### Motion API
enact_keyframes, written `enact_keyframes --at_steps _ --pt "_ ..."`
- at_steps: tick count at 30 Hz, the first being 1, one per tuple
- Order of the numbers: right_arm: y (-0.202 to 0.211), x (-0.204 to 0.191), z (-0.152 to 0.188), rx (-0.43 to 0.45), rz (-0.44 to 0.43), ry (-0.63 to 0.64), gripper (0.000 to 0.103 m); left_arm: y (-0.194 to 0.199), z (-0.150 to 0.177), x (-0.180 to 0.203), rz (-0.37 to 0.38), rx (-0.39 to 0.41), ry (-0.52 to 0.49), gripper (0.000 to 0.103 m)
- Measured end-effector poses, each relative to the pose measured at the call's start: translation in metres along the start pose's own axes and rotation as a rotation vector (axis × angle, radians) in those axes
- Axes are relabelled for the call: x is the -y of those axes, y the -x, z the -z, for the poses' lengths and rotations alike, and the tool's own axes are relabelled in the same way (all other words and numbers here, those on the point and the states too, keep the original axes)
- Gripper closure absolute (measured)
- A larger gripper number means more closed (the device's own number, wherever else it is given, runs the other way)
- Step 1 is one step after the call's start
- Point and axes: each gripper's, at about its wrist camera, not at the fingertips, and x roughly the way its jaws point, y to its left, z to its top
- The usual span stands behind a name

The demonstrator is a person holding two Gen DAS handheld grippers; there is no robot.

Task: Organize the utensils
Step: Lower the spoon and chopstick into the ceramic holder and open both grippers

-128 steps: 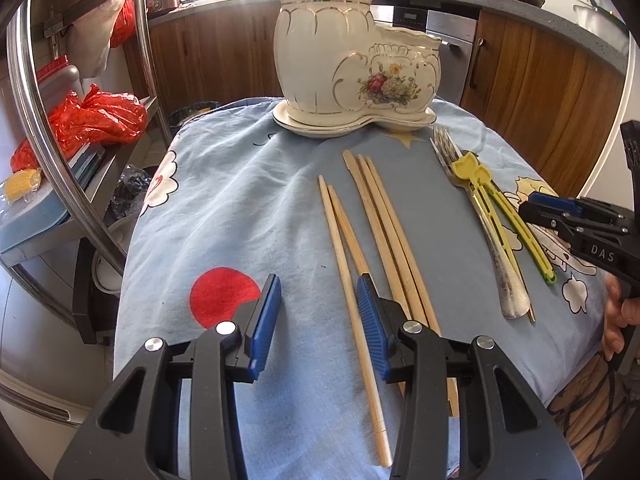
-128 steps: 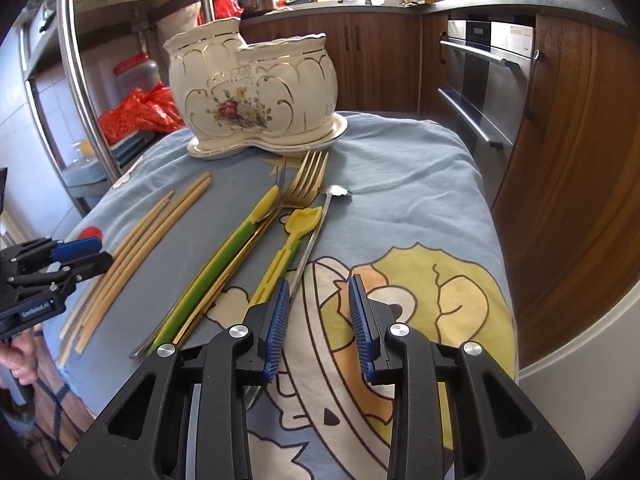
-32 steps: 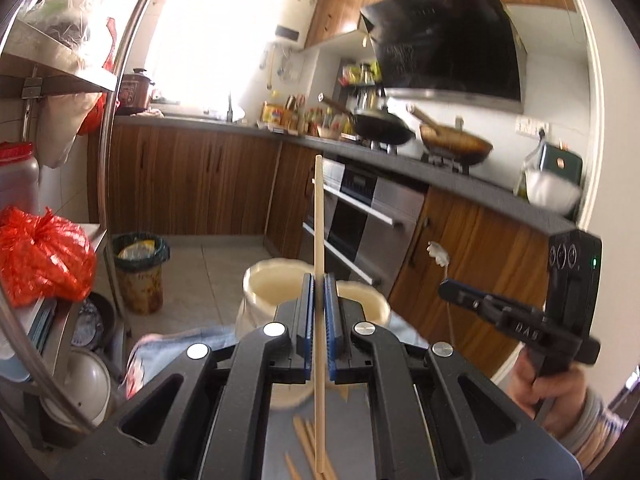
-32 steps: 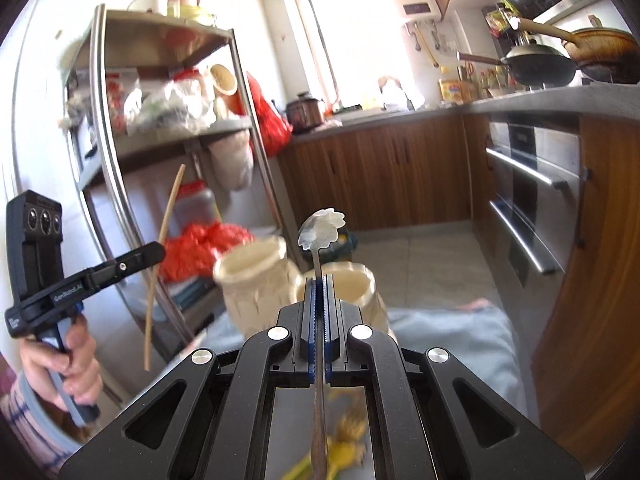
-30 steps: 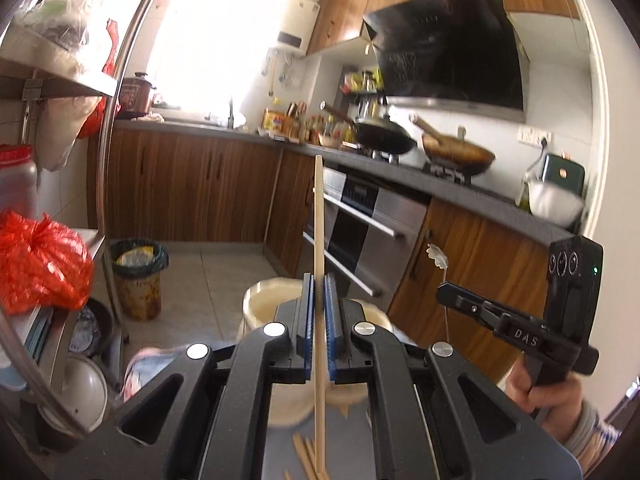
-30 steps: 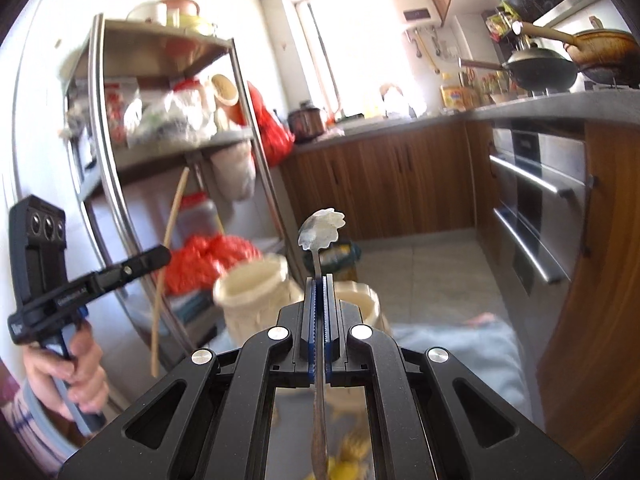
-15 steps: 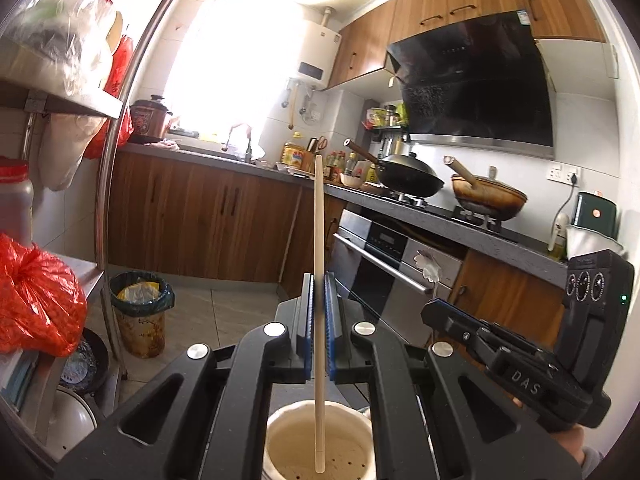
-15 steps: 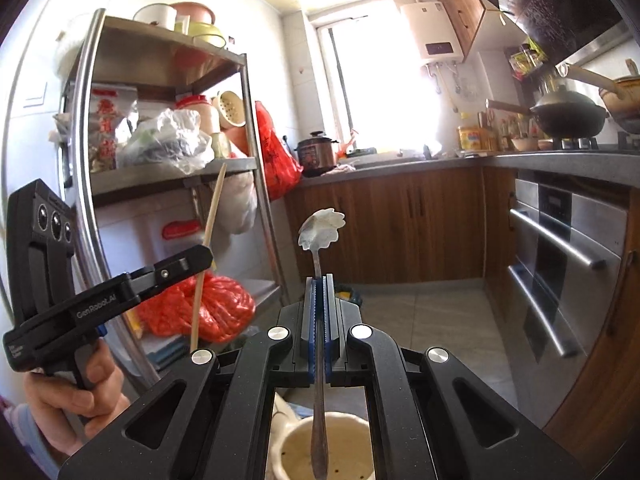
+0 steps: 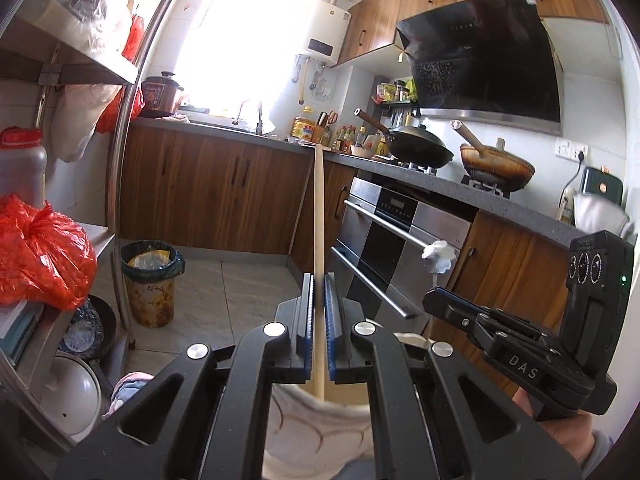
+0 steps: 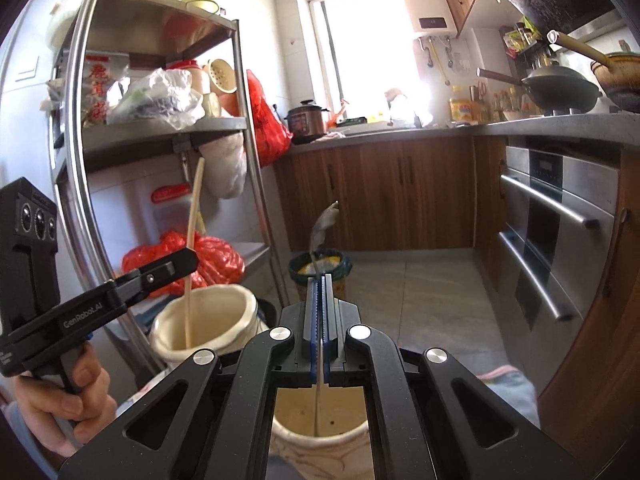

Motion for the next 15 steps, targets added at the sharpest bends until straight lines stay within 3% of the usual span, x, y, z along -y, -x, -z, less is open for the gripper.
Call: enact_keyframes --at_steps 8,15 --pt "-0.008 -0.002 0.006 -0.04 0.03 0.02 0.101 -0.013 0.004 0.003 -0.048 -0.098 -0.035 0.098" --pt "-0.013 -0.009 -0.008 -0.108 0.073 0.107 0.101 -0.018 -0.003 0.012 -0.055 -0.131 -0.065 0.098"
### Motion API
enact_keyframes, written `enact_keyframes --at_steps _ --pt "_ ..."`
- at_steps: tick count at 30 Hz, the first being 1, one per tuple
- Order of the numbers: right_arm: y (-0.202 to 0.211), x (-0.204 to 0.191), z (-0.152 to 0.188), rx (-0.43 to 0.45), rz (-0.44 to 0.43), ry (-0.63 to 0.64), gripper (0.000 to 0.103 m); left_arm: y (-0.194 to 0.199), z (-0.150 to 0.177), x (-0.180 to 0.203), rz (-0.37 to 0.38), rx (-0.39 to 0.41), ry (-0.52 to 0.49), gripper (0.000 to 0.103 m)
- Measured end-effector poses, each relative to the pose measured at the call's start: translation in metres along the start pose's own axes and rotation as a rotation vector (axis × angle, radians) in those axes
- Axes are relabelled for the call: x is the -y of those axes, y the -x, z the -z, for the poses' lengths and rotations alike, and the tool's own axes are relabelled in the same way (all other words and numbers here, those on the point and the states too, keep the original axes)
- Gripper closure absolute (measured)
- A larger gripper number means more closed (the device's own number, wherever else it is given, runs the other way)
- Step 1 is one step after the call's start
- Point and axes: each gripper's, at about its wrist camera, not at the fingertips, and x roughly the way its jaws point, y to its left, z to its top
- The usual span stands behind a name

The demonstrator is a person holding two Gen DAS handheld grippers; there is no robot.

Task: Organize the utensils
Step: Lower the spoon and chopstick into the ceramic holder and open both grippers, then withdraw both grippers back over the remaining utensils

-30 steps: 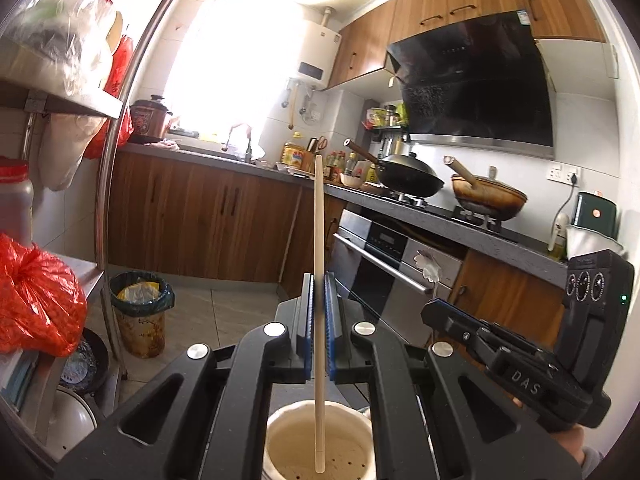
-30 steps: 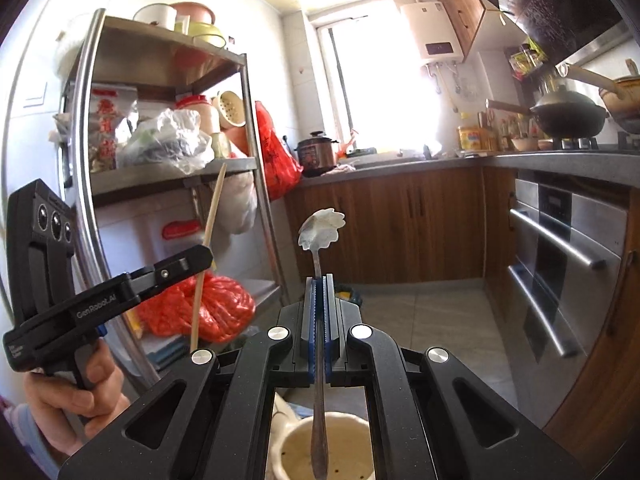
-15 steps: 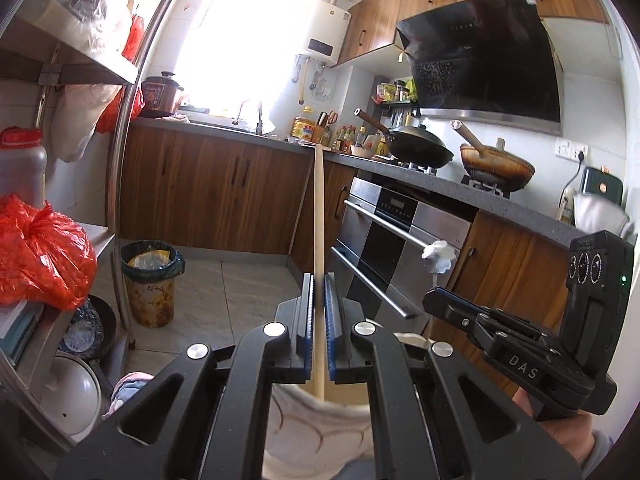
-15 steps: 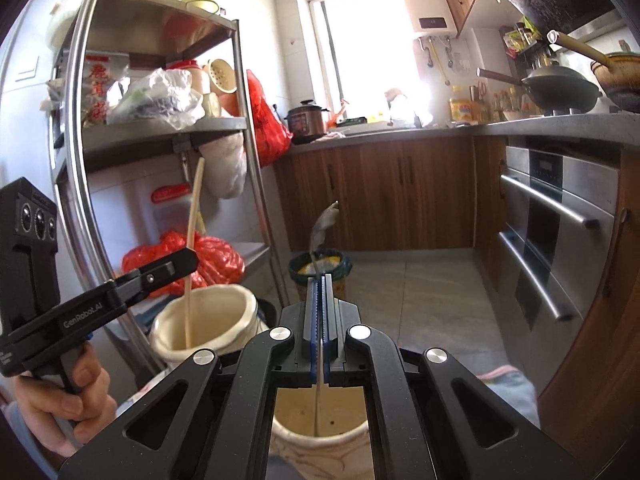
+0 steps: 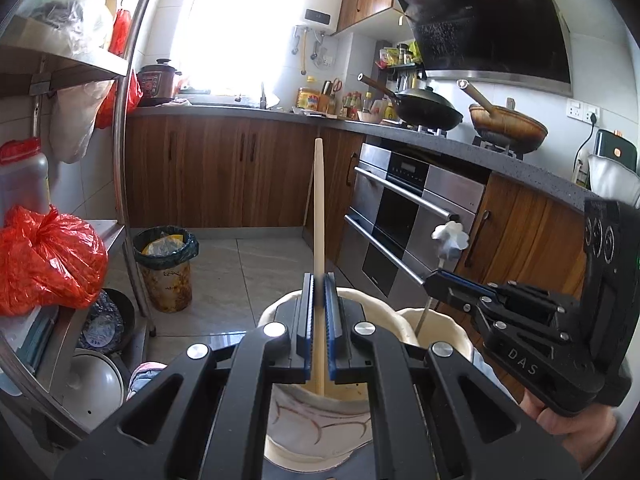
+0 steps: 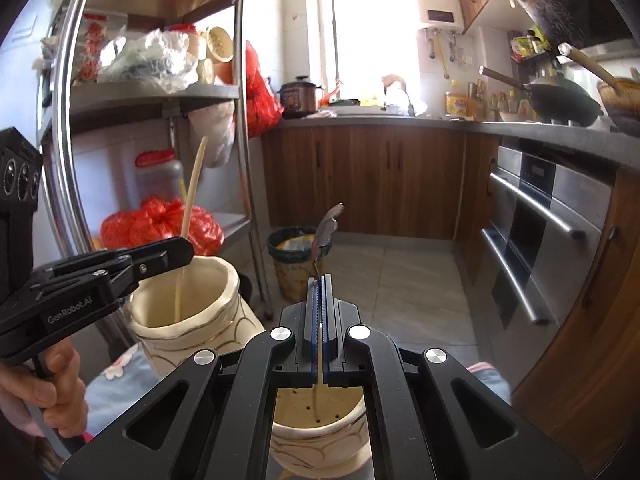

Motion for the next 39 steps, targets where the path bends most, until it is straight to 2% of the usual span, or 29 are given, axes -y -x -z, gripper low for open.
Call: enact_keyframes --at_steps 4,13,15,17,19,22,25,30,33,35,39 --pt "-0.008 -0.004 -0.003 -0.054 -0.003 0.021 0.101 -0.006 0.001 0.004 -0.012 -0.031 -0.012 0.098" --pt "-0.022 0.004 0.001 -0.065 -0.013 -0.022 0.1 -0.013 0.003 0.002 -0.009 -0.055 -0.006 0.097" --pt "-0.026 0.006 0.004 -0.072 -0.037 -0.045 0.098 -0.013 0.004 0.002 -0.013 -0.052 -0.008 0.097" --pt "-0.028 0.007 0.005 -0.073 -0.038 -0.048 0.091 -0.011 0.004 0.002 -0.012 -0.045 -0.011 0.094" --pt "-0.026 0.007 0.006 -0.07 -0.043 -0.05 0.086 -0.008 0.004 0.002 -0.008 -0.033 -0.006 0.082" --pt "-0.019 0.008 0.006 -0.054 -0.042 -0.049 0.073 -0.001 0.003 0.003 -0.004 -0.006 -0.008 0.062" --pt "-0.012 0.007 0.007 -0.049 -0.037 -0.036 0.071 0.008 0.004 0.007 -0.004 0.019 -0.026 0.051" --pt "0.004 0.007 0.012 -0.029 -0.024 -0.024 0.065 0.022 0.007 0.009 -0.009 0.043 -0.041 0.043" --pt "0.017 0.005 0.016 -0.016 -0.016 -0.006 0.057 0.032 0.009 0.008 -0.007 0.054 -0.033 0.038" --pt "0.023 0.003 0.018 -0.004 -0.015 0.004 0.047 0.039 0.012 0.009 -0.015 0.061 -0.04 0.033" --pt "0.037 0.002 0.025 0.017 -0.011 0.004 0.042 0.05 0.019 0.012 -0.026 0.068 -0.064 0.029"
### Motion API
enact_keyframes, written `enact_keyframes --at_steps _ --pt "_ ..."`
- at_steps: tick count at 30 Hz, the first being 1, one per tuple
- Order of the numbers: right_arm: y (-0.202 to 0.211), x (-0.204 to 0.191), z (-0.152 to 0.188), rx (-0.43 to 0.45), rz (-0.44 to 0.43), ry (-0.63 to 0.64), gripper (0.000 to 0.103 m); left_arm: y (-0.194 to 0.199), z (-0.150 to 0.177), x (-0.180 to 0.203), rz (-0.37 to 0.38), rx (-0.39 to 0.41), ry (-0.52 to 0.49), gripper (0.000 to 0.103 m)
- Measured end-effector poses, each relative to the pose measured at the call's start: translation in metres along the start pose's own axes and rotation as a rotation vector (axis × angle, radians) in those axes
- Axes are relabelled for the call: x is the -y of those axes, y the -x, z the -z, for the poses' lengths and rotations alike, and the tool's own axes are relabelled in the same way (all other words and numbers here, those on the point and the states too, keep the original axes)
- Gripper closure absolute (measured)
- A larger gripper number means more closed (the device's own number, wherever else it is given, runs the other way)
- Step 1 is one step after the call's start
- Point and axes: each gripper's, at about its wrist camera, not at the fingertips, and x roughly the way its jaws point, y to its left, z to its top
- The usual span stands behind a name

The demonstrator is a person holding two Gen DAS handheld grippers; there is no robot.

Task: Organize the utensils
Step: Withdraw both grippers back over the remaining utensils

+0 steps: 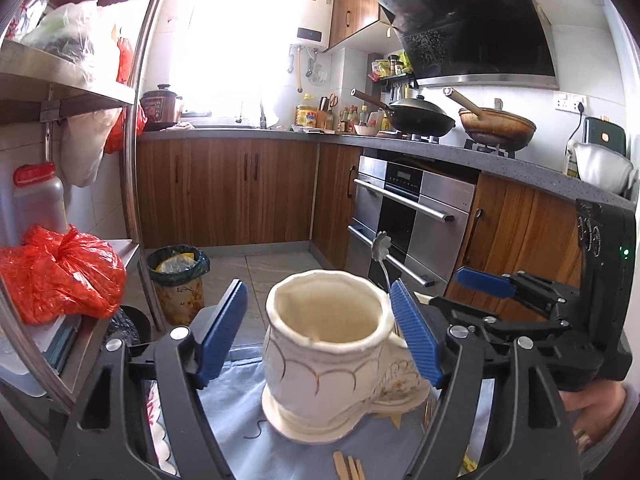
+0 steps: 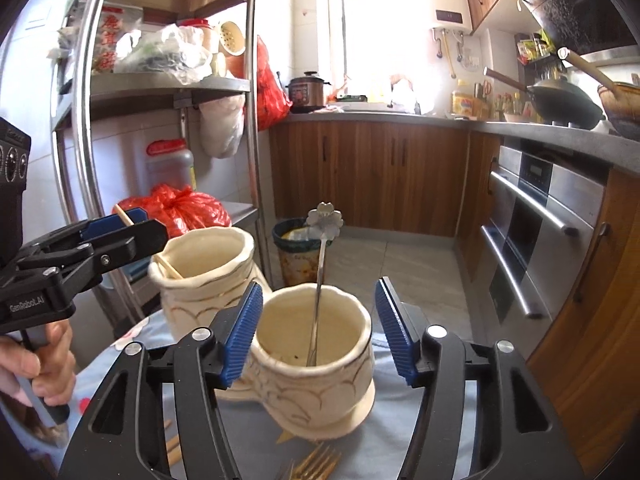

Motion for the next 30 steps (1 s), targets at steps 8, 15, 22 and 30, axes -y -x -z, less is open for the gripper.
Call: enact_keyframes --at_steps 8,15,22,30 --pt "0.03 0.003 0.027 0.014 -0.027 -0.067 0.04 0.03 0.018 -0.01 -0.02 0.014 0.026 0.029" --pt "0.043 0.005 0.052 -0.026 -0.022 -0.103 0.04 0.041 0.047 -0.016 -0.024 -0.048 0.037 0.029" --pt "0.047 0.008 0.074 -0.103 0.006 -0.136 0.04 0.046 0.075 -0.021 -0.031 -0.135 0.041 0.029" --pt "0.046 0.011 0.095 -0.198 0.024 -0.153 0.04 0.05 0.106 -0.024 -0.036 -0.229 0.045 0.03"
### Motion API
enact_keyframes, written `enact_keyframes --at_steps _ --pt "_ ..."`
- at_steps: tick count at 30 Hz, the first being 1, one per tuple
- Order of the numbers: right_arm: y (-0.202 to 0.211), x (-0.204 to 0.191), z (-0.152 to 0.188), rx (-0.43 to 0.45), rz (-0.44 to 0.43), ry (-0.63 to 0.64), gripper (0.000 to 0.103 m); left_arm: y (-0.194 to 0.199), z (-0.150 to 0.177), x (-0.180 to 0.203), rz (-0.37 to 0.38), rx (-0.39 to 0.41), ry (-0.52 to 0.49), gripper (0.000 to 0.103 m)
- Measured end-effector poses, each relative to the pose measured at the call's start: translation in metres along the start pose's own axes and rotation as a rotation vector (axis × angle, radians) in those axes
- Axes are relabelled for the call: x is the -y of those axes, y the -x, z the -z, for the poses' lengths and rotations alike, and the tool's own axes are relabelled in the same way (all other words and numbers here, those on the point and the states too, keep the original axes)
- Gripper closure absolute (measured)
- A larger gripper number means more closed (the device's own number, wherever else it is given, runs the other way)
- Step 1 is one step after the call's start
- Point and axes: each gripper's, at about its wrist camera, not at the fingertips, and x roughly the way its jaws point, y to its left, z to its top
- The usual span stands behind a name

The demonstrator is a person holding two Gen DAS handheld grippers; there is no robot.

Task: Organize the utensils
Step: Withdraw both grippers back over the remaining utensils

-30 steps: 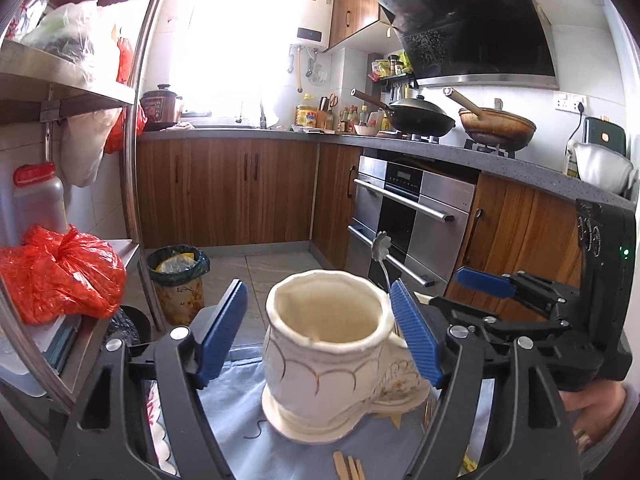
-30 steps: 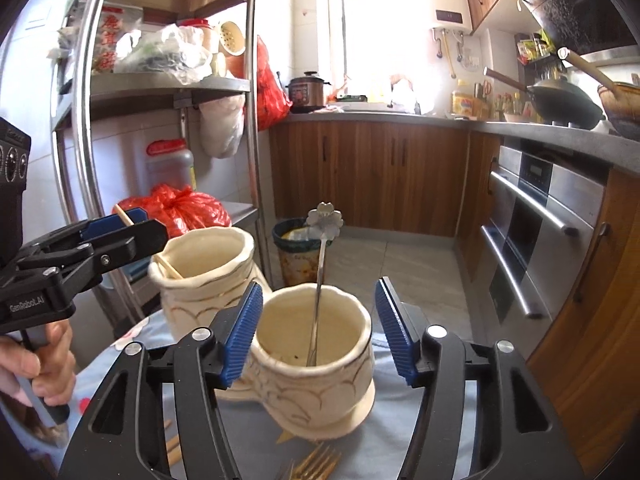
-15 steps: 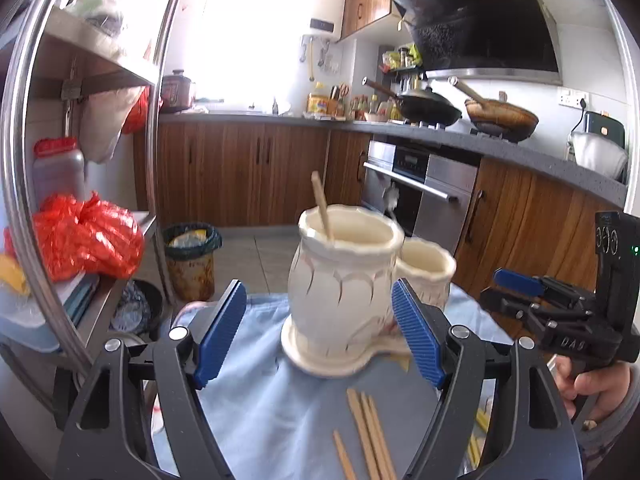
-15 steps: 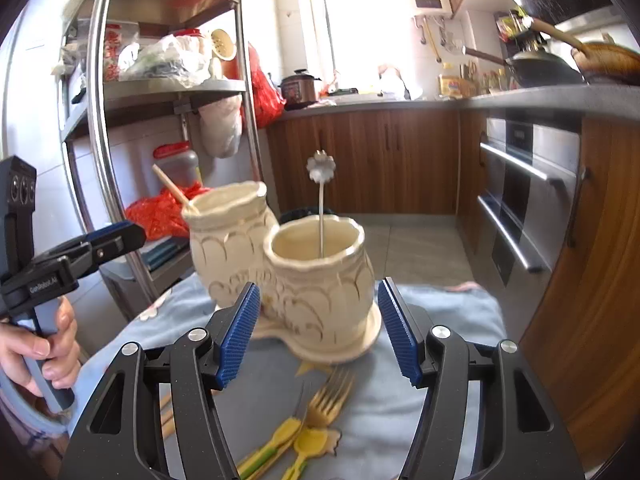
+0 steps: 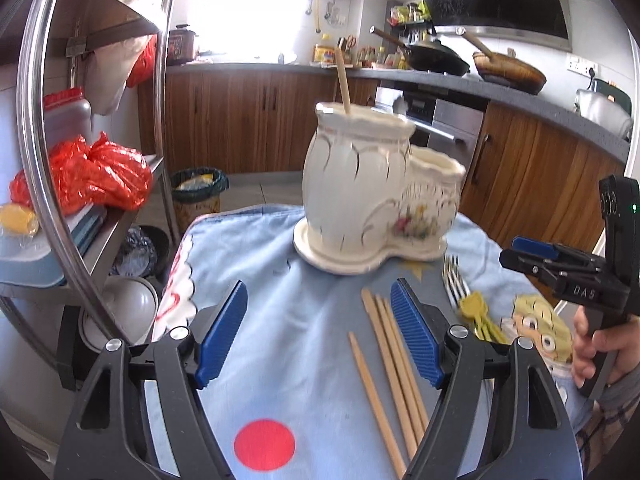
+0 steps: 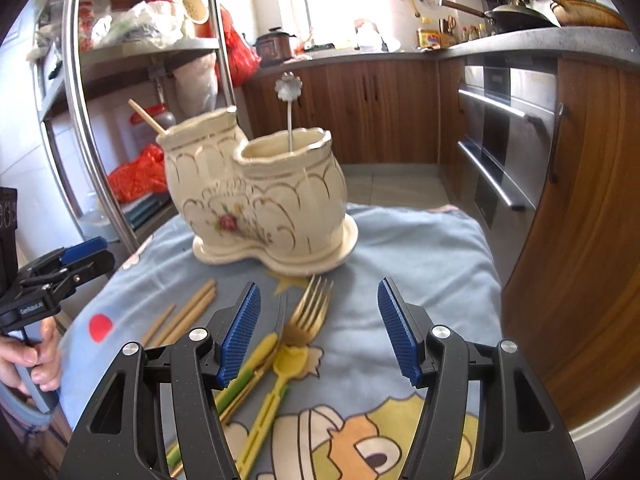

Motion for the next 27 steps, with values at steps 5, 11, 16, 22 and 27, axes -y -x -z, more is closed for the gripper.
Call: enact_keyframes --at_steps 5,11,16,22,27 --pt "-0.001 0.0 0.009 -0.039 -0.017 -0.015 0.041 -0.005 0.009 0.002 0.013 -0.057 -0.012 0.039" --pt "-0.002 -0.003 0.023 -0.093 -0.029 -0.007 0.05 -0.011 0.019 0.01 0.058 -0.128 -0.038 0.05" --pt "0.0 -0.008 0.031 -0.131 -0.053 0.012 0.053 -0.01 0.027 0.021 0.071 -0.159 -0.076 0.051" --pt "0.0 -0.021 0.04 -0.178 -0.069 0.067 0.061 -0.009 0.039 0.027 0.066 -0.197 -0.095 0.053" --pt "-0.003 -0.026 0.044 -0.211 -0.062 0.096 0.076 -0.012 0.047 0.031 0.06 -0.228 -0.109 0.061"
